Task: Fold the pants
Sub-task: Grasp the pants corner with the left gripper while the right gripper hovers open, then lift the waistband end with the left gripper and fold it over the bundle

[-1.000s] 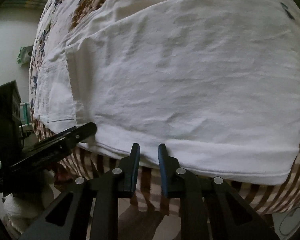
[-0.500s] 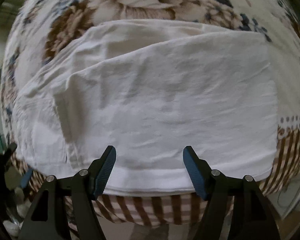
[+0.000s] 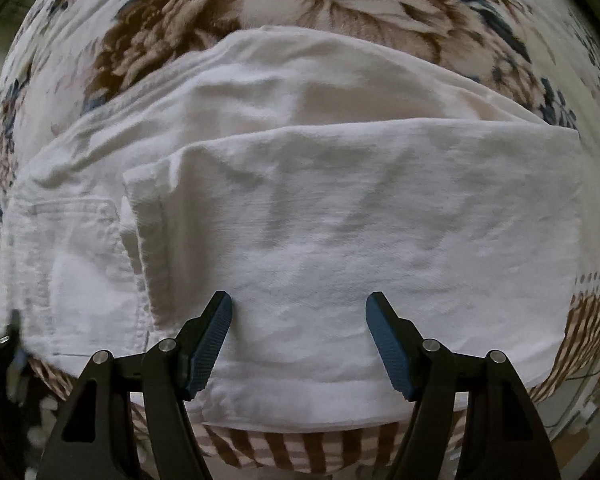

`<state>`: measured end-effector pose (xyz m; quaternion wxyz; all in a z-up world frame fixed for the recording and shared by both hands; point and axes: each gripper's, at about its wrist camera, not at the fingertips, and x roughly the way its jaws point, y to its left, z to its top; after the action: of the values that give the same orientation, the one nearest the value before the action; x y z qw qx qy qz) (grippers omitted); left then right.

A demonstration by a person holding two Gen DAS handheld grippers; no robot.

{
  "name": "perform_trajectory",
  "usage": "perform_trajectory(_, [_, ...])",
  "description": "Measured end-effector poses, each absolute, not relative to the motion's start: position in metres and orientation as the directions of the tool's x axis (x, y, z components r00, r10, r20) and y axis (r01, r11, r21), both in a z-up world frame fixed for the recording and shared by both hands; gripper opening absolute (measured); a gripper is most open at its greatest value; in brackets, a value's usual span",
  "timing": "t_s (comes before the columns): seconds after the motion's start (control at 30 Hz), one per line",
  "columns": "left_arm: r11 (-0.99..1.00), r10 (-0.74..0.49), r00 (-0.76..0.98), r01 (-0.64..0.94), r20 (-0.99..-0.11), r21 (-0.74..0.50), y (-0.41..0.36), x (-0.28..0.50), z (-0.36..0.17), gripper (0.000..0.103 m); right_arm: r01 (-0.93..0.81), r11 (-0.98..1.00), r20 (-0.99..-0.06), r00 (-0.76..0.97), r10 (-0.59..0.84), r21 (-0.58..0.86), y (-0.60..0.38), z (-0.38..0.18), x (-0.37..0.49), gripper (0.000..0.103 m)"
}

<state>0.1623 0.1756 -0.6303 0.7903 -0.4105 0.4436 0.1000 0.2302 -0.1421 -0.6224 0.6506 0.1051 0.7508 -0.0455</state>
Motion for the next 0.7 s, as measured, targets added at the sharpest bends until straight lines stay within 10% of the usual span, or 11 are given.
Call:
perform_trajectory(0.47, [0.456,-0.225,0.525,-0.688,-0.821,-0.565,0.203,0.186,-0.688,0.051,0.283,0.957,-0.99,-0.106,0.097,0.063,-0.167,-0.62,0.223,0.072])
perform_trajectory(0.7, [0.551,-0.108,0.525,-0.675,-0.844,-0.491,0.186,0.198,-0.659,0.025,0.276,0.961,-0.994,-0.091,0.057,0.03,-0.174,-0.612,0.212,0.072])
